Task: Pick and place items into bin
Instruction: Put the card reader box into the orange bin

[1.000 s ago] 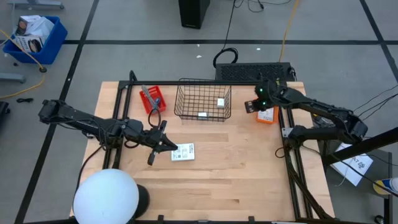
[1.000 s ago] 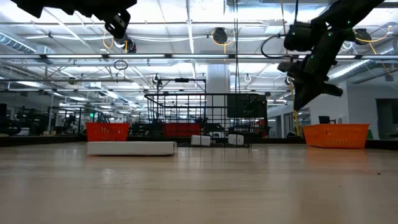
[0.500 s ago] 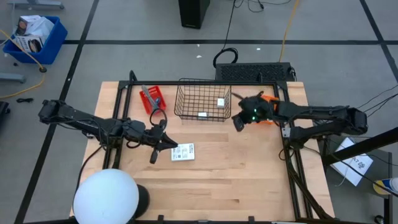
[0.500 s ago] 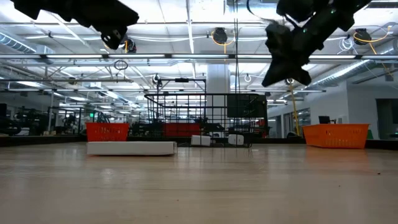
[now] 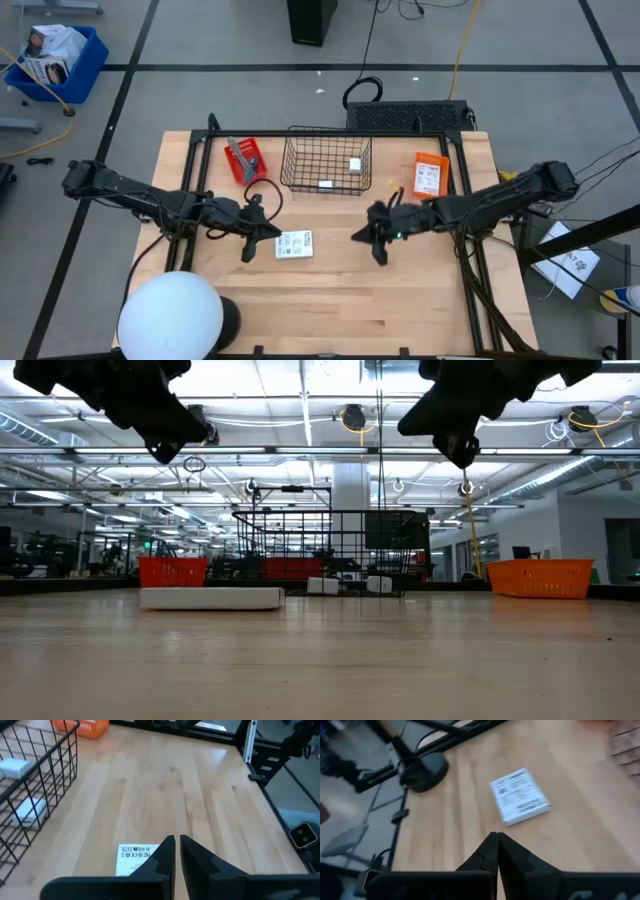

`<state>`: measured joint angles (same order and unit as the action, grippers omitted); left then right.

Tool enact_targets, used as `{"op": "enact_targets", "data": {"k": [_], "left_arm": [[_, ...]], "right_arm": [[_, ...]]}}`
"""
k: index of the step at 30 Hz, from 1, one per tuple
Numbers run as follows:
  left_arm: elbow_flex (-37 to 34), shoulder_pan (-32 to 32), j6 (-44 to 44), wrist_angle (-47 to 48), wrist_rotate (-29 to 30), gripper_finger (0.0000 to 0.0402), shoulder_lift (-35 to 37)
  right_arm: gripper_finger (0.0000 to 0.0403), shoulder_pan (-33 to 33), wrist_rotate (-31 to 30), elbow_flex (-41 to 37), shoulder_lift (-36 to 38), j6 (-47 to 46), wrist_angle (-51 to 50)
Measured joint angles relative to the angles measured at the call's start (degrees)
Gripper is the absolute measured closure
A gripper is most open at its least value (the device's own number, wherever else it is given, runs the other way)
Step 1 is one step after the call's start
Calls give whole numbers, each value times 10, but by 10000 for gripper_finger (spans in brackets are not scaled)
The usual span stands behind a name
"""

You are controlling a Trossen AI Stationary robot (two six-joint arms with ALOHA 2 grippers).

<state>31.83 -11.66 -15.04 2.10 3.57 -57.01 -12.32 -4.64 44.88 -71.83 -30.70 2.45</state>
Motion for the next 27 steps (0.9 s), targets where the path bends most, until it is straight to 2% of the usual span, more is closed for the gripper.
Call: {"op": "enact_targets", "data": {"k": [4, 8, 13, 20, 27], "left_arm": [[0, 0, -16, 16, 0, 372, 0], [0, 0, -20, 40, 0, 395, 0], [0, -1, -36, 45, 9, 397, -17], [0, 14, -60, 48, 30, 389, -96], [0, 34, -80, 31, 52, 391, -175]], "right_arm": [[403, -33, -2, 0, -52, -12, 52], [403, -56, -44, 0, -96, -20, 67], [403, -80, -94, 0, -144, -37, 87], [403, -104, -149, 16, -208, -22, 138], [403, -102, -147, 83, -292, 4, 134]]}}
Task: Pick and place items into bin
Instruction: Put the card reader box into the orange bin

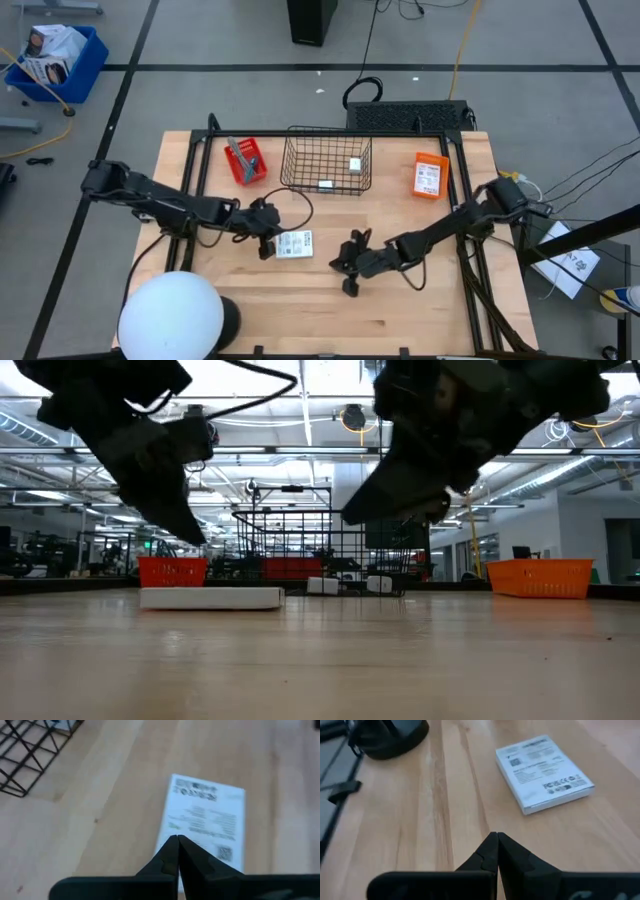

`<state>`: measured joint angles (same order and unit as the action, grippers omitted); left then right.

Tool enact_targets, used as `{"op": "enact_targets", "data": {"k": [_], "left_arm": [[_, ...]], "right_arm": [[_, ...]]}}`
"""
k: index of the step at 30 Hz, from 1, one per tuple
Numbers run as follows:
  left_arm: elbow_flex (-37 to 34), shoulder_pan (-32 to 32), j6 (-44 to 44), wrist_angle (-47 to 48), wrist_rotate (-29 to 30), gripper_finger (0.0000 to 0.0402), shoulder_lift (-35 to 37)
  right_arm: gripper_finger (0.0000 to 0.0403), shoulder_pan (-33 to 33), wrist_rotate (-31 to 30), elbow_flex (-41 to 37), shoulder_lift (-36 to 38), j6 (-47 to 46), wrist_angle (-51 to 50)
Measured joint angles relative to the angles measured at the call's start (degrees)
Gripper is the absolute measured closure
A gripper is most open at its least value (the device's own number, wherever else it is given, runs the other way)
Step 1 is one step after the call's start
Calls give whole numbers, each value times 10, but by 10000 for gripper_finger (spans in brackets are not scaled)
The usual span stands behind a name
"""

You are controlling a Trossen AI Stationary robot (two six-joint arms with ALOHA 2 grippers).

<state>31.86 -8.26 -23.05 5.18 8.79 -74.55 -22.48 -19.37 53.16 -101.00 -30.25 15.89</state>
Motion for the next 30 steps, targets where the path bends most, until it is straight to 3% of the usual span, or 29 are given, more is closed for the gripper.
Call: {"op": "enact_targets", "data": {"k": [13, 24, 30], "left_arm": [[-1, 30, -30, -8, 33, 384, -50], [0, 52, -28, -21, 15, 391, -117], [1, 57, -33, -42, -26, 390, -135]], "right_arm": [[403, 31, 31, 150, -143, 44, -48], [403, 62, 53, 166, -153, 52, -51], [403, 75, 77, 166, -153, 39, -63]]}}
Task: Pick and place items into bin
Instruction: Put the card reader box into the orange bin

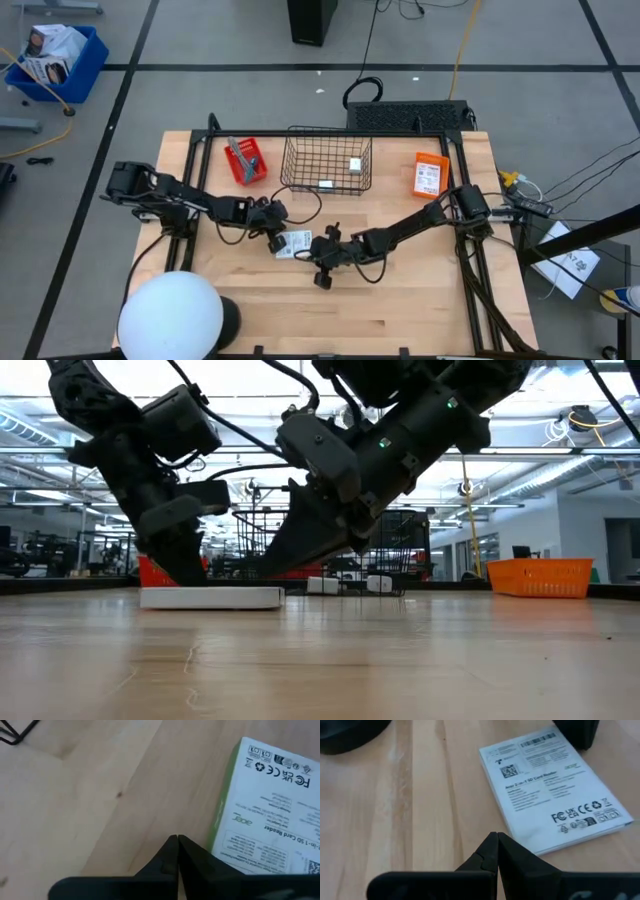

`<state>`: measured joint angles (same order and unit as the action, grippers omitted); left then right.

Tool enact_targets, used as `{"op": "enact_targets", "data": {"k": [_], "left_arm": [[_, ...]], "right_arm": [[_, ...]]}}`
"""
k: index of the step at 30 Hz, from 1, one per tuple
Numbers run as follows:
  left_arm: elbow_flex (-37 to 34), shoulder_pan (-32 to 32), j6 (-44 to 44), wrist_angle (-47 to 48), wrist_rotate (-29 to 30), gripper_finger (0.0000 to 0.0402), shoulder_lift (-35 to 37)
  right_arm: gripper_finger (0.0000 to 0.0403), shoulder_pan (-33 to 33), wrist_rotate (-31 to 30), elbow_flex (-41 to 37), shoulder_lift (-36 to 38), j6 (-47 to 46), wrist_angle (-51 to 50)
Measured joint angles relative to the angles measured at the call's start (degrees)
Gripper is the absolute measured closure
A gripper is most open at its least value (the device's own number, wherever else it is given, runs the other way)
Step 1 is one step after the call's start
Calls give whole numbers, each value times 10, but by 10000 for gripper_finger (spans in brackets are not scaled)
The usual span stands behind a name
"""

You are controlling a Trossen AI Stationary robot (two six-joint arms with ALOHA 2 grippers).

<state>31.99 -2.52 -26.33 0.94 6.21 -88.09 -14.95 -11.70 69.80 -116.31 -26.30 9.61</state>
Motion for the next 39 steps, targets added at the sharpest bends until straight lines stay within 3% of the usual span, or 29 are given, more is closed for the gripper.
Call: {"op": "enact_targets", "data": {"k": [11, 17, 24, 30, 39], "left_arm": [[0, -16, -49, -15, -32, 380, -1], [-1, -40, -77, -25, -53, 398, -2], [-3, -74, -110, -39, -56, 378, -2], [-3, -98, -130, -45, -67, 397, -2], [-3, -132, -126, -93, -77, 378, -2]], "right_arm": [[403, 11, 42, 1, -36, -46, 4], [403, 14, 34, 2, -51, -69, 9], [403, 14, 15, 1, -47, -76, 3], [403, 13, 15, 1, -39, -101, -25], [403, 13, 13, 0, -26, -129, -52]]}}
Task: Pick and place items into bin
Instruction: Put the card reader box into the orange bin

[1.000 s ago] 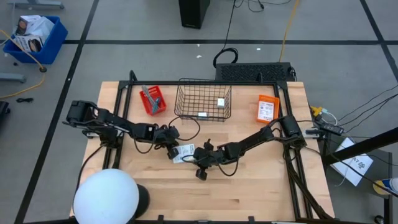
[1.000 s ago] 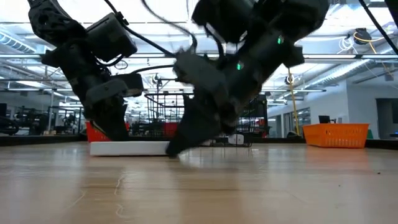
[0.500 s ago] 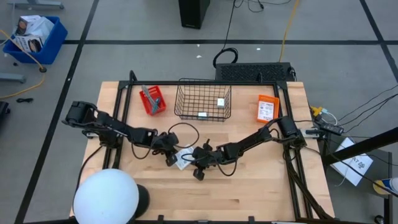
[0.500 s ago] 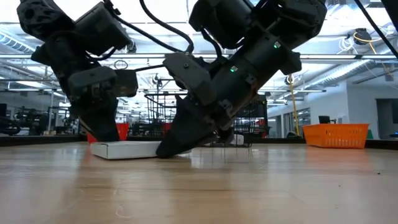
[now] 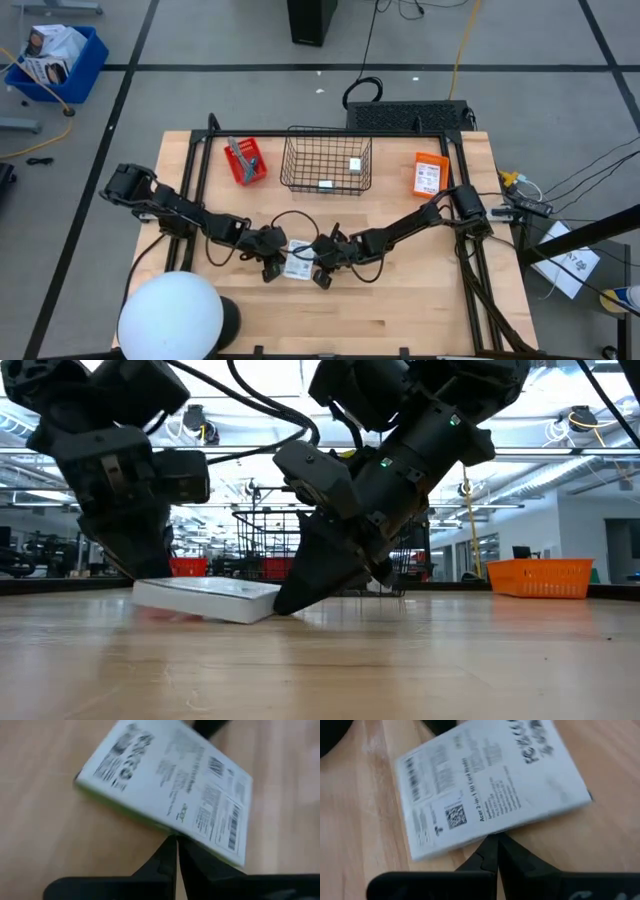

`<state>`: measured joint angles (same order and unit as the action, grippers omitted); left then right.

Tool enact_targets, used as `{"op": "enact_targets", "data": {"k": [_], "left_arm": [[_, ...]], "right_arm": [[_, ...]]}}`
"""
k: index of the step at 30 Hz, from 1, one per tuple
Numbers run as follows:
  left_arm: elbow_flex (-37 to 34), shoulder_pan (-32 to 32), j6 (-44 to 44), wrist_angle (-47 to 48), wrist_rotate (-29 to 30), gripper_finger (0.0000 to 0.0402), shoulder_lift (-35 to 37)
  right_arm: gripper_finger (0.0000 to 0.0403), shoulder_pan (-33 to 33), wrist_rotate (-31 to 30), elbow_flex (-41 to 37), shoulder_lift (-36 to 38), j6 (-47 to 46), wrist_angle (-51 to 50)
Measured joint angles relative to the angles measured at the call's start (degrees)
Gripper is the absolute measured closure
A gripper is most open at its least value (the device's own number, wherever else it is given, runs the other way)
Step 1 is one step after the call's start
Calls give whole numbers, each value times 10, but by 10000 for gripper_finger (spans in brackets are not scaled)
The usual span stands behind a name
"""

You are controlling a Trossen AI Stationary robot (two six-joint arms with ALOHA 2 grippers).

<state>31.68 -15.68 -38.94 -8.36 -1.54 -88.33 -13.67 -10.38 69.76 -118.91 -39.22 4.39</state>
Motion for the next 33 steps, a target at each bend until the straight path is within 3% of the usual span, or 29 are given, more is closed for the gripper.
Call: {"op": "enact_targets", "data": {"k": [7, 16, 19, 24, 33], "left_arm": [[0, -12, 0, -32, 2, 397, 0], [4, -13, 21, -124, -3, 372, 4], [7, -11, 39, -161, 36, 381, 3], [5, -11, 57, -165, 35, 398, 2], [3, -10, 38, -84, 88, 379, 1]], "right_arm": [[403, 0, 0, 0, 0, -8, -7], [403, -3, 7, 0, 0, -22, -8], [403, -5, 11, 0, 1, -22, 3], [403, -7, 14, 0, 0, -21, 11], [403, -10, -1, 0, 2, -11, 14]]}}
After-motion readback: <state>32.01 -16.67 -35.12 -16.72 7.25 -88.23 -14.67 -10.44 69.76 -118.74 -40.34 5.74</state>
